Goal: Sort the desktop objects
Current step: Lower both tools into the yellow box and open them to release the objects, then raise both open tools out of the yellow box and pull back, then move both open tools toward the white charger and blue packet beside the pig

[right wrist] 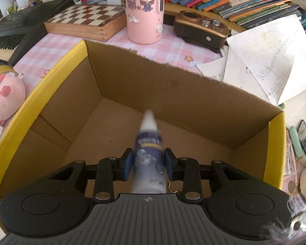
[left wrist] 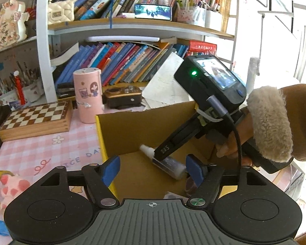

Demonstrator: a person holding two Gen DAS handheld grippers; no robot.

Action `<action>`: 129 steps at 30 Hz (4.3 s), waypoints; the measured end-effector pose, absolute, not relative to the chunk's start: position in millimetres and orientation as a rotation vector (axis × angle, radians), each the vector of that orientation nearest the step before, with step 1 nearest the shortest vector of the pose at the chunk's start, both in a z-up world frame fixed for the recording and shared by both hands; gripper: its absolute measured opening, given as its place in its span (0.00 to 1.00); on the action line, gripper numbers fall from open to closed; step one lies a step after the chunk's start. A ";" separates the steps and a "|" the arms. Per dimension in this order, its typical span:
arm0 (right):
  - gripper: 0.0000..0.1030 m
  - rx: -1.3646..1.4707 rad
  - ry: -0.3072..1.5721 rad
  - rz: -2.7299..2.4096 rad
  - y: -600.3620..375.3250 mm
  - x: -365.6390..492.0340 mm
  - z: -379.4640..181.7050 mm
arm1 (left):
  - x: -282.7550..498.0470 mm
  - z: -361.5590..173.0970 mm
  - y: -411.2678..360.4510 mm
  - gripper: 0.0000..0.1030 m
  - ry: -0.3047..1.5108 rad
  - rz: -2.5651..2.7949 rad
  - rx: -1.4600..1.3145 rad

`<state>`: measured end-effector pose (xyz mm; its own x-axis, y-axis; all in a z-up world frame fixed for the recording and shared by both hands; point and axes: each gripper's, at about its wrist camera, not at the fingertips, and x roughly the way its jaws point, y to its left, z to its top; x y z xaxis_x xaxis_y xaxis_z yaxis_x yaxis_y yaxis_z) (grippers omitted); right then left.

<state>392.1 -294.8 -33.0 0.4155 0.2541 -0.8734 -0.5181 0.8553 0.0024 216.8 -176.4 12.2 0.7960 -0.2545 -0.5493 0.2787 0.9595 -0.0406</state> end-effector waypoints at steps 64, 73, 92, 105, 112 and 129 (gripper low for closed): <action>0.72 -0.001 0.594 0.011 -293.2 64.8 0.3 | 50.3 7.6 -72.9 0.87 0.602 -0.253 -0.026; 0.72 0.009 0.653 0.043 -268.1 41.2 -9.6 | 27.2 3.3 -54.4 0.87 0.628 -0.250 -0.027; 0.76 -0.017 0.699 0.113 -229.2 15.0 -17.9 | -1.7 -1.5 -20.0 0.87 0.640 -0.215 -0.055; 0.77 -0.048 0.708 0.159 -205.4 14.4 -18.4 | -6.0 -2.2 -2.8 0.87 0.634 -0.191 -0.066; 0.78 -0.059 0.710 0.169 -194.7 17.2 -18.4 | -4.0 -3.7 7.3 0.87 0.637 -0.183 -0.076; 0.78 -0.107 0.700 0.239 -157.8 29.8 -13.6 | 0.7 -3.6 40.4 0.87 0.631 -0.091 -0.085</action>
